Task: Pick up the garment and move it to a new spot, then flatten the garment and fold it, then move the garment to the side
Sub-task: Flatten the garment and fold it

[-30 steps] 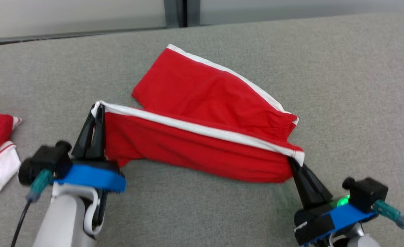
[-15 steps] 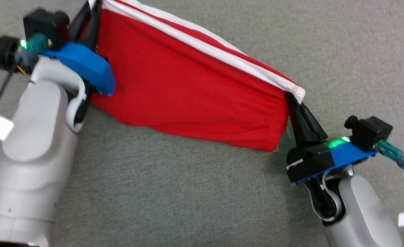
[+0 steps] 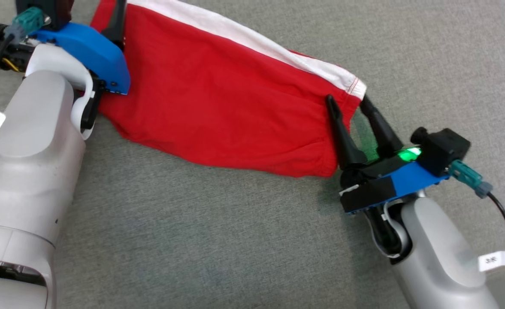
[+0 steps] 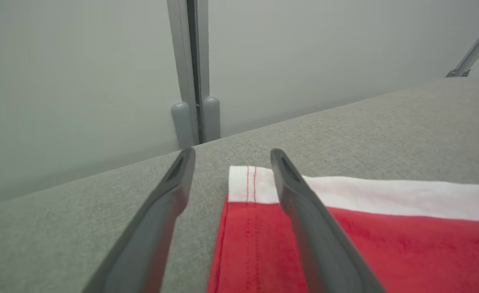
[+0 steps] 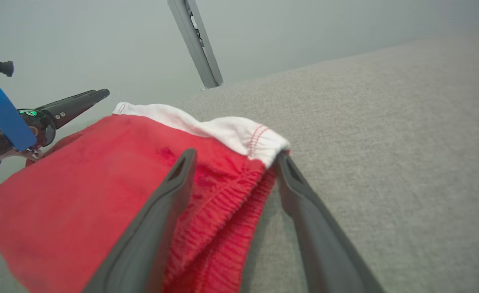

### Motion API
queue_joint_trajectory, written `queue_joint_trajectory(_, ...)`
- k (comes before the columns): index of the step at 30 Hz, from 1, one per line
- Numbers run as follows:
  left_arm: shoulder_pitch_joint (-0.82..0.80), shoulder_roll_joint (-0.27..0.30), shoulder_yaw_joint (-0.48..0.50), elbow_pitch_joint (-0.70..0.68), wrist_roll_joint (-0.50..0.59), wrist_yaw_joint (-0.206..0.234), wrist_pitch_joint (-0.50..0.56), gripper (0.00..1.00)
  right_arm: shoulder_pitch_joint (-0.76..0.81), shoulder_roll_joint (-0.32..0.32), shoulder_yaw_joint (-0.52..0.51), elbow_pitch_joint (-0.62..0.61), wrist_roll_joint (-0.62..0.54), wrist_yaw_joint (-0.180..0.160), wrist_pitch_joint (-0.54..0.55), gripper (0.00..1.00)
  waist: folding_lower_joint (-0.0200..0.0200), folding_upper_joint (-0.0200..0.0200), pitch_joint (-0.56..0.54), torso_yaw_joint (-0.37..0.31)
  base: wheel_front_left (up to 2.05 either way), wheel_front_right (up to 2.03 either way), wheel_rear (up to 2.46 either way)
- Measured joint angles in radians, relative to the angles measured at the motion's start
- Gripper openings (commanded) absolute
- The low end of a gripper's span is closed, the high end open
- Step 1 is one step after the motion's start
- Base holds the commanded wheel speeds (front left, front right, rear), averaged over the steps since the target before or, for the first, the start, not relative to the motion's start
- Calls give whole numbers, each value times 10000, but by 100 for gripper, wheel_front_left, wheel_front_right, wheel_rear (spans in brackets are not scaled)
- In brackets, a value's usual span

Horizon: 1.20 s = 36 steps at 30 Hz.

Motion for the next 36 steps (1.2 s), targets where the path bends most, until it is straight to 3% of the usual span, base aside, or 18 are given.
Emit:
queue_joint_trajectory(2, 31, -21, 65, 159, -40, 4, -456, 100, 103, -165, -192, -213, -431, 0, -65, 100, 1, 0, -155, 126, 0, 0, 0)
queue_joint_trajectory(7, 778, -209, 520, -360, -132, 535, -928, 100, 709, -447, -1166, -1233, -1607, 0, -113, 100, -2, -3, -703, 561, 0, 0, 0)
queue_joint_trajectory(13, 3049, -100, 1856, -3450, 180, 1513, -953, 100, 1546, -604, -2105, -2011, -2357, 0, -115, 100, -4, -6, -1436, 1184, 0, 0, 0)
queue_joint_trajectory(19, 5484, -56, 2660, -5494, 608, 2044, -953, 100, 2099, -663, -2661, -2372, -2591, 0, 35, 100, -3, -5, -2094, 1652, 0, 0, 0)
queue_joint_trajectory(25, 7497, -90, 3062, -7008, 970, 2280, -955, 100, 2644, -652, -2909, -2738, -2700, 0, 458, 100, -3, -6, -2665, 1978, 0, 0, 0)
queue_joint_trajectory(36, 9040, -52, 2849, -7517, 1177, 2263, -943, 100, 4033, -474, -3310, -3275, -2686, 0, 1168, 100, -3, -6, -3462, 2186, 0, 0, 0)
